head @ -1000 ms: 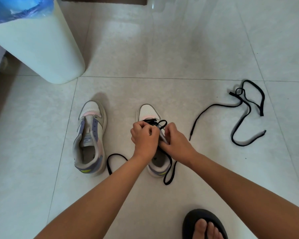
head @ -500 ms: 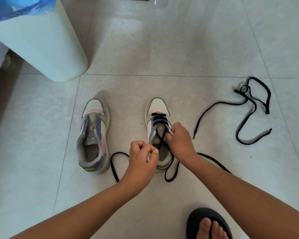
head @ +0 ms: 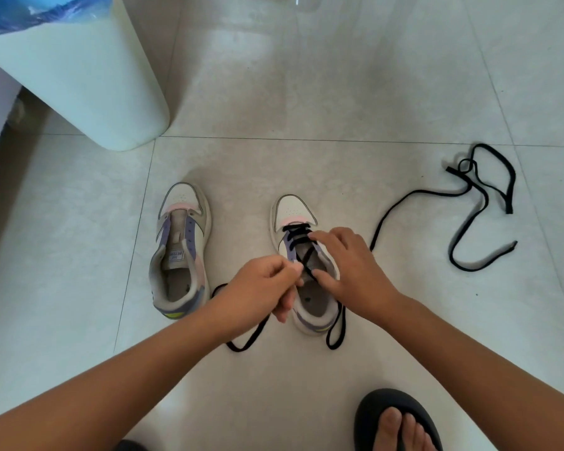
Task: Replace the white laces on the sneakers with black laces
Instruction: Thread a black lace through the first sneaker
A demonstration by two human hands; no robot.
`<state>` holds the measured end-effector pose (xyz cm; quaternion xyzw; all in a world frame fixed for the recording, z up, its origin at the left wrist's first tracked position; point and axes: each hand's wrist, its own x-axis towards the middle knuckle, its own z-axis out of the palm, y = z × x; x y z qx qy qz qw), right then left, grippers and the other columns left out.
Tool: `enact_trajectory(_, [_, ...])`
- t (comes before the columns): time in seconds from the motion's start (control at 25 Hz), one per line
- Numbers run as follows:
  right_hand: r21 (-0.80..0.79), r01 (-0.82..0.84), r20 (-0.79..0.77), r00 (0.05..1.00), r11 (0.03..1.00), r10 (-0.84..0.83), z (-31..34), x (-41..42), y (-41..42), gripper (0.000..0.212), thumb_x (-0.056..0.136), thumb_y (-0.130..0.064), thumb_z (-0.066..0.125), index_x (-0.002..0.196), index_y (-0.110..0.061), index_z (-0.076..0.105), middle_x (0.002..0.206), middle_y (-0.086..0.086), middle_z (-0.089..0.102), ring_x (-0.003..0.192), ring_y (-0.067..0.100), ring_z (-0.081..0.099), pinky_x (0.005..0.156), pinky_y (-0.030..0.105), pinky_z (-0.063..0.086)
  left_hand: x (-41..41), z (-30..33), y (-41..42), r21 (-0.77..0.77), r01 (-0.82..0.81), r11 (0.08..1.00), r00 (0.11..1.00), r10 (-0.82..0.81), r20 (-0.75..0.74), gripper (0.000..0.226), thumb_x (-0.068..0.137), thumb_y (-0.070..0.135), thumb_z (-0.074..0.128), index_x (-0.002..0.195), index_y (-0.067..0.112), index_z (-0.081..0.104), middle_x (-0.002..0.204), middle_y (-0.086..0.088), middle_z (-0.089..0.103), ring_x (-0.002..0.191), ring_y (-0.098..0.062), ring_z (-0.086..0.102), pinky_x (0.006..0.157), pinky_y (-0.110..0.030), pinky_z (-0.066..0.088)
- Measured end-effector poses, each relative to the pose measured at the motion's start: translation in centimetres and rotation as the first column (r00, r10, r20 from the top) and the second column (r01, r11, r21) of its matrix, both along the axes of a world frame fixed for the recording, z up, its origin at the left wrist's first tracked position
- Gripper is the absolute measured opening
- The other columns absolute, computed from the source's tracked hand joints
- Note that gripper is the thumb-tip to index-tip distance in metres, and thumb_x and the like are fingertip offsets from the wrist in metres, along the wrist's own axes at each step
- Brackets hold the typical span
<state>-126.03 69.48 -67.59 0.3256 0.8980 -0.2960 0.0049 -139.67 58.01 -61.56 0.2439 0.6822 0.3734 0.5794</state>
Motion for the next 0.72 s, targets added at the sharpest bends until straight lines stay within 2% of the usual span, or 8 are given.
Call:
enact_trajectory(0.12, [0.002,-0.153,-0.227,0.962,0.988,0.150,0.7,-0.2,-0.4,0.039,0.074,-0.032,0.053,0.106,-0.017,0.067,0.117,0.003,0.057,0.113,0.017,0.043,0.093,0.031,0.036,0.9,1.1,-0.3,0.029,0.212,0.977,0.977,-0.211,-0.013,0.023,0.097,0.020,0.047,0.081,0.013,0.061,0.057,0.001,0.060,0.050,-0.010,0.056,0.054,-0.020,0.047])
enact_trajectory(0.2, [-0.096,-0.231,-0.305,0.933,0.968,0.192,1.8,-0.3,-0.4,0.027,0.073,-0.033,0.054,0.087,-0.016,0.068,0.108,-0.004,0.061,0.111,0.010,0.041,0.094,0.026,0.035,0.5,1.3,-0.1,0.030,0.217,0.976,0.975,-0.216,-0.045,0.023,0.097,0.021,0.048,0.081,0.012,0.062,0.057,0.003,0.061,0.050,-0.009,0.055,0.054,-0.018,0.046])
enact_trajectory(0.28, [-0.158,-0.280,-0.297,0.928,0.947,0.225,3.1,0.1,-0.1,0.018,0.077,-0.040,0.060,0.078,-0.023,0.063,0.102,-0.015,0.059,0.110,0.003,0.042,0.096,0.021,0.033,-0.4,1.4,0.1,0.015,0.214,0.977,0.974,-0.212,-0.086,0.025,0.096,0.023,0.050,0.077,0.012,0.063,0.052,0.006,0.058,0.047,-0.008,0.053,0.053,-0.017,0.046])
enact_trajectory(0.36, [-0.289,-0.207,-0.265,0.956,0.935,0.130,4.1,0.8,0.8,0.015,0.076,-0.037,0.071,0.075,-0.029,0.059,0.101,-0.022,0.058,0.107,-0.003,0.045,0.094,0.012,0.030,-1.4,1.7,0.0,-0.009,0.235,0.972,0.965,-0.235,-0.118,0.027,0.095,0.026,0.052,0.074,0.014,0.063,0.048,0.006,0.056,0.045,-0.008,0.051,0.053,-0.016,0.045])
enact_trajectory(0.44, [-0.481,-0.037,-0.209,0.975,0.876,-0.073,4.6,1.5,2.1,0.013,0.078,-0.025,0.074,0.073,-0.025,0.062,0.103,-0.016,0.062,0.101,-0.002,0.053,0.087,0.008,0.035,-2.8,2.0,-0.3,-0.035,0.228,0.973,0.965,-0.230,-0.128,0.027,0.093,0.028,0.054,0.073,0.014,0.065,0.047,0.005,0.055,0.044,-0.008,0.050,0.052,-0.016,0.044])
enact_trajectory(0.56, [-0.734,0.164,-0.097,0.935,0.659,-0.340,4.1,2.4,4.3,0.015,0.090,-0.022,0.059,0.079,-0.014,0.064,0.097,-0.004,0.065,0.089,0.001,0.058,0.083,0.010,0.044,-5.5,2.5,-0.6,-0.079,0.184,0.980,0.970,-0.194,-0.148,0.026,0.092,0.028,0.057,0.073,0.012,0.065,0.048,0.005,0.052,0.044,-0.010,0.049,0.050,-0.016,0.044])
enact_trajectory(0.64, [-0.890,0.270,0.015,0.822,0.366,-0.569,2.9,2.7,5.5,0.032,0.092,-0.037,0.049,0.084,-0.010,0.064,0.078,-0.004,0.065,0.094,0.010,0.058,0.092,0.026,0.046,-7.2,2.6,-0.8,-0.101,0.153,0.983,0.971,-0.168,-0.168,0.027,0.091,0.028,0.057,0.072,0.010,0.065,0.047,0.005,0.050,0.044,-0.010,0.047,0.048,-0.016,0.045])
enact_trajectory(0.72, [-0.945,0.298,0.120,0.699,0.134,-0.705,1.4,2.9,6.2,0.041,0.093,-0.043,0.046,0.068,-0.013,0.057,0.078,0.001,0.066,0.096,0.017,0.059,0.091,0.037,0.046,-8.8,3.0,-1.0,-0.100,0.137,0.985,0.967,-0.155,-0.201,0.026,0.090,0.026,0.058,0.072,0.008,0.065,0.047,0.003,0.047,0.041,-0.009,0.045,0.048,-0.018,0.046])
